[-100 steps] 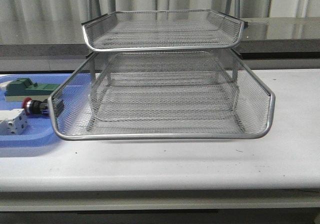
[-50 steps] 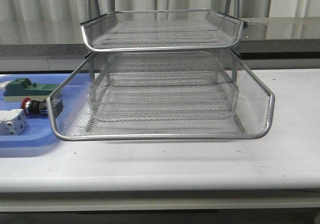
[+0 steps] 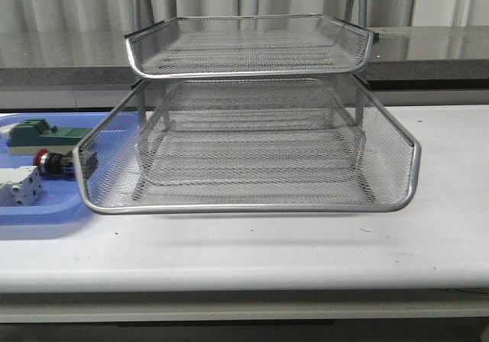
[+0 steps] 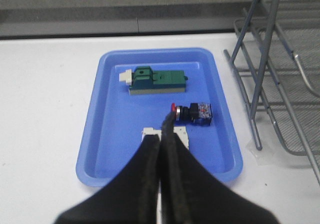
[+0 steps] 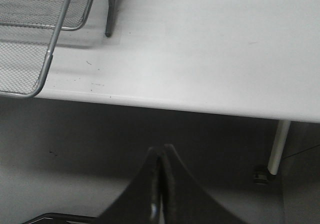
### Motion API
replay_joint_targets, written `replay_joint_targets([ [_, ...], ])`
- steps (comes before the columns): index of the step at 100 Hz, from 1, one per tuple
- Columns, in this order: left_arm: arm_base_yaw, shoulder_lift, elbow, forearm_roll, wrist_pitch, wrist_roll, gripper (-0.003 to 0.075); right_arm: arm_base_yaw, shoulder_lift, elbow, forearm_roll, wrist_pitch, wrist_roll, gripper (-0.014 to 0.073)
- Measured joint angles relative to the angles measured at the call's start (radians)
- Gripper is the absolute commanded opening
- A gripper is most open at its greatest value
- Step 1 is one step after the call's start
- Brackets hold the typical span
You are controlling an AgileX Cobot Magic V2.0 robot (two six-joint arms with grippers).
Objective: Place button on rack with both arms
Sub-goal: 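Move the left gripper over the red push button in the blue tray, then lower the left gripper and grasp the red push button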
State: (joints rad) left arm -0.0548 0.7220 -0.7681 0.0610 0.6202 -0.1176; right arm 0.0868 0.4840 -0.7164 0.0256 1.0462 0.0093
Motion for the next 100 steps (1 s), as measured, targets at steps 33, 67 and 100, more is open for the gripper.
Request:
replay_joint_targets([
  [33, 0.000, 0.372, -0.170, 0.003, 0.086, 0.036, -0.0010, 0.000, 0.000, 0.000, -0.002, 0.000, 0.000, -0.0068],
  [67, 0.000, 0.493, -0.201, -0.007, 0.106, 0.160, 0.0595, 0.000, 0.000, 0.000, -0.002, 0.000, 0.000, -0.0068],
  [100, 0.000, 0.493, -0.202, -0.017, 0.099, 0.172, 0.0575, 0.000, 0.000, 0.000, -0.002, 0.000, 0.000, -0.0068],
])
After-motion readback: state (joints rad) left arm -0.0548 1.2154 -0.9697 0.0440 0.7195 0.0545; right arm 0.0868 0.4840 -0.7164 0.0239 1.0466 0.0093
